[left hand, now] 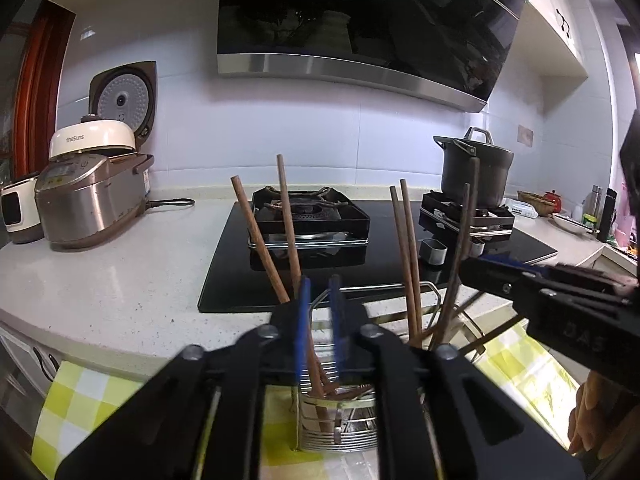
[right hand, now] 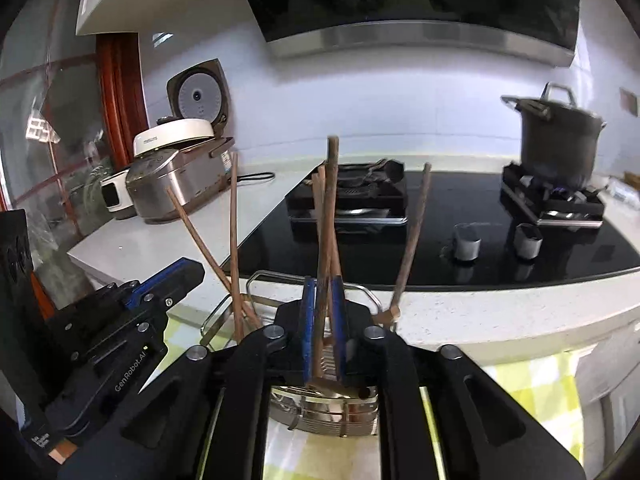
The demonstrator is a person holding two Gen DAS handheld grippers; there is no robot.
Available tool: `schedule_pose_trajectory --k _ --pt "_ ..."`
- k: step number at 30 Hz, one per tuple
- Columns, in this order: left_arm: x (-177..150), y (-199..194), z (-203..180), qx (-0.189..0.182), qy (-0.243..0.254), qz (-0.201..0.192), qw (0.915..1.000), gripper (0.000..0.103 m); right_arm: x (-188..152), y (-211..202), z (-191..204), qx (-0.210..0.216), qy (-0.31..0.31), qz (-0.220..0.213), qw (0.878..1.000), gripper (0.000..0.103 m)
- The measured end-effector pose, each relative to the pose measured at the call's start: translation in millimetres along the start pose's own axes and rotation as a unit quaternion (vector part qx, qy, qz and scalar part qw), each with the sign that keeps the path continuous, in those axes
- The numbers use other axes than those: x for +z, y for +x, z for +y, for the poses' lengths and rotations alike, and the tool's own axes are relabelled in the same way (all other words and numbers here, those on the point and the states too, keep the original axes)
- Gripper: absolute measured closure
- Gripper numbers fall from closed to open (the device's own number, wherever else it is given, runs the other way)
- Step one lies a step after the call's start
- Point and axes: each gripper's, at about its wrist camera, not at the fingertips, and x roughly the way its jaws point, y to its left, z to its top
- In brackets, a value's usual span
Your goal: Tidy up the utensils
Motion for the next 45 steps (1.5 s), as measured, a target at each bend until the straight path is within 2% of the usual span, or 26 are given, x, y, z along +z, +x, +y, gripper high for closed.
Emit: schedule_pose_trajectory --k 1,2,3,10,15,23,30,37,42,45 --pt "-0.4 -2.1 -0.3 0.004 0.001 -0.003 1.0 0.058 -0.1 -4.0 0.6 0.007 -0.001 -0.007 1.0 0.051" --pt "-1.0 -6.5 -0.7 0.009 0.002 -0.012 0.9999 0.049 0.0 -9.2 2.4 0.006 -0.005 -0.019 1.0 0.041" --pt "-1.3 -11.5 -0.4 0.013 0.001 -0.022 0.9997 0.044 -0.1 -15.0 5.9 -0.014 -0.013 -0.029 0.999 0.038" --pt "2.3 -32.5 6.6 0.036 -0.009 -0.031 0.9989 0.038 -1.0 -34.4 -0.3 -0.028 0.005 -0.043 0.999 0.037" --pt "-0.3 -50.9 14.7 0.037 -0.018 -0.032 0.9986 0.035 -7.2 -49.5 -5.3 -0.026 0.019 -0.041 0.999 0.036" --pt "-5.4 -87.7 13.9 0.028 -0.022 -0.038 0.9986 0.021 -21.8 -79.5 8.5 -0.034 -0.005 -0.051 0.998 0.023" --pt "-11.6 -121.3 10.5 0.023 -0.024 -0.043 0.9985 0.005 -42.9 -100.8 8.4 -0.039 0.005 -0.05 0.998 0.019" --pt "-32.6 -152.2 11.4 0.018 -0.044 -0.038 0.9981 0.005 -69.5 -127.8 10.4 -0.046 0.004 -0.051 0.998 0.019" --pt "-46.9 -166.3 17.8 0.007 -0.074 -0.027 0.9969 0.005 -83.1 -141.5 9.6 -0.041 0.016 -0.045 0.998 0.019" --pt "-52.2 -170.0 18.1 0.007 -0.074 -0.015 0.9971 0.005 -89.3 -147.2 10.5 -0.034 0.017 -0.037 0.999 0.019"
